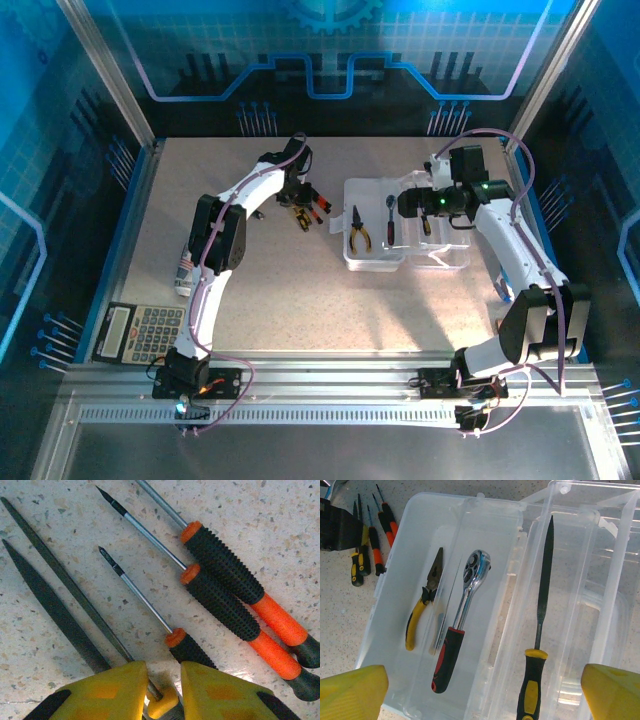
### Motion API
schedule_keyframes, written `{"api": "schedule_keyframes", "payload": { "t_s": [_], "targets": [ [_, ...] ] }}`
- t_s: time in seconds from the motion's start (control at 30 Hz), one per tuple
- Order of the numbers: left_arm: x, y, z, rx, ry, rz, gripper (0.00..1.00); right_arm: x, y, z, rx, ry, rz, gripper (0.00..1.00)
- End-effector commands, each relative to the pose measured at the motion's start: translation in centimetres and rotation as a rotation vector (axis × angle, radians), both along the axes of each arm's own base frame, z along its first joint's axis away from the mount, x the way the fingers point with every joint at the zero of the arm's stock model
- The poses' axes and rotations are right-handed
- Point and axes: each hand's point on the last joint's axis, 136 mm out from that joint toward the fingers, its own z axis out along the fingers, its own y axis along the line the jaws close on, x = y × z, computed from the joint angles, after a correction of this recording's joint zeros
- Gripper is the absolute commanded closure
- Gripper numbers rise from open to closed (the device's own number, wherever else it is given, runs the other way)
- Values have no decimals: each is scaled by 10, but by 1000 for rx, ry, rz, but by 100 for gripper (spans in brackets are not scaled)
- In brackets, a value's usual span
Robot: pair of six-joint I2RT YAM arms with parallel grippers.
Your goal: Pack the tool kit
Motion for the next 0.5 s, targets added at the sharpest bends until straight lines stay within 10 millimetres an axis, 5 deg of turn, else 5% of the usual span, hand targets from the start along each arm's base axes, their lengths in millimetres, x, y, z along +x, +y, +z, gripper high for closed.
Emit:
{"api": "schedule_keyframes", "payload": {
  "t_s": [0.0,0.27,0.47],
  "targets": [
    [-18,8,-11,13,70,3,73,-4,6,6,9,-16,32,0],
    [-13,-3,19,-53,26,0,72,-4,6,3,10,-11,31,0],
    [-13,-14,22,-74,18,-10,72,-3,9,3,28,-12,33,0]
  ]
}}
